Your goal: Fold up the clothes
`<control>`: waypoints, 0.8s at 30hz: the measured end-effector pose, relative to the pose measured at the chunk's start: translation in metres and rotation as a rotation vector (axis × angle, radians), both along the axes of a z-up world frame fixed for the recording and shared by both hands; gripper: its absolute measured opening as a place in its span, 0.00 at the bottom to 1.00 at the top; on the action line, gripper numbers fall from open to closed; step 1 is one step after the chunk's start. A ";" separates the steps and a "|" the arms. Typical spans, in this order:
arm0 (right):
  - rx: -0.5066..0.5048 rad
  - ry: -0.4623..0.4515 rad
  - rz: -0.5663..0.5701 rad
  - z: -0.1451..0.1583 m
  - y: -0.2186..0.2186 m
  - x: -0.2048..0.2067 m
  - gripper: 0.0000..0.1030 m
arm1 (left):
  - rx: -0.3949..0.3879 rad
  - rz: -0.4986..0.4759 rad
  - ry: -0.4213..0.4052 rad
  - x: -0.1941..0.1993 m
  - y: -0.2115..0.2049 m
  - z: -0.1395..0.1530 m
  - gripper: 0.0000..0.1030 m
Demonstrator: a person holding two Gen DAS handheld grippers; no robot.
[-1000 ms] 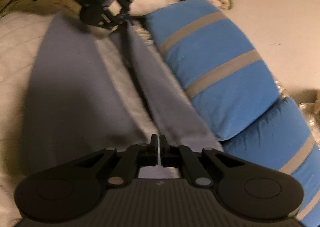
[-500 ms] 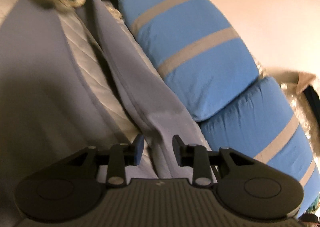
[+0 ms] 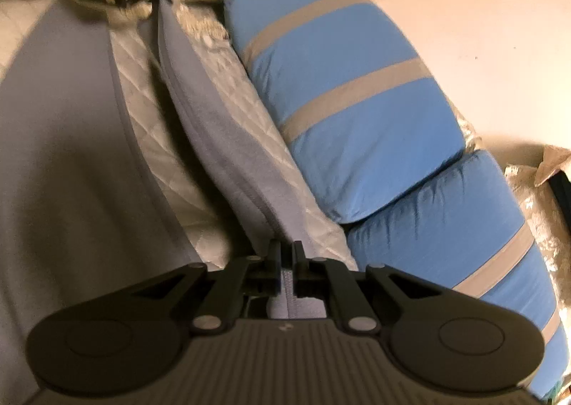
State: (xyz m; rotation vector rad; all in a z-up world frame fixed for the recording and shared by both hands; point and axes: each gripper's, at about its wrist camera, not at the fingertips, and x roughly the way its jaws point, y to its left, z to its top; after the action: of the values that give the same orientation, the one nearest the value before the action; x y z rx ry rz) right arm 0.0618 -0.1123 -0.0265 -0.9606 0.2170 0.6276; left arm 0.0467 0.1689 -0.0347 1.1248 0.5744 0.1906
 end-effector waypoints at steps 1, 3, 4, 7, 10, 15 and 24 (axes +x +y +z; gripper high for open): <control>-0.012 0.012 0.023 0.002 -0.005 -0.003 0.07 | -0.006 -0.007 0.019 -0.003 0.000 0.001 0.04; -0.041 0.040 0.068 0.004 -0.015 -0.010 0.07 | -0.016 -0.028 0.072 -0.010 -0.002 0.003 0.04; -0.052 0.055 0.084 0.004 -0.018 -0.012 0.06 | -0.023 -0.041 0.104 -0.013 -0.003 0.003 0.04; -0.094 0.097 0.129 0.001 -0.026 -0.018 0.06 | -0.058 -0.089 0.240 -0.025 -0.008 0.003 0.04; -0.121 0.128 0.152 -0.002 -0.031 -0.022 0.06 | -0.102 -0.119 0.362 -0.036 -0.010 0.002 0.06; -0.130 0.181 0.168 -0.003 -0.036 -0.024 0.05 | -0.214 -0.131 0.434 -0.050 -0.007 0.014 0.16; 0.064 0.250 0.229 0.013 -0.044 -0.030 0.70 | -0.658 -0.175 0.298 -0.052 0.017 0.067 0.58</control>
State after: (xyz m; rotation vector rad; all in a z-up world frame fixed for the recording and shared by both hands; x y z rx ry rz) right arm 0.0320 -0.1567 -0.0133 -0.8506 0.3094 0.9616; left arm -0.0055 0.1859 0.0323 0.5553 0.7289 -0.3091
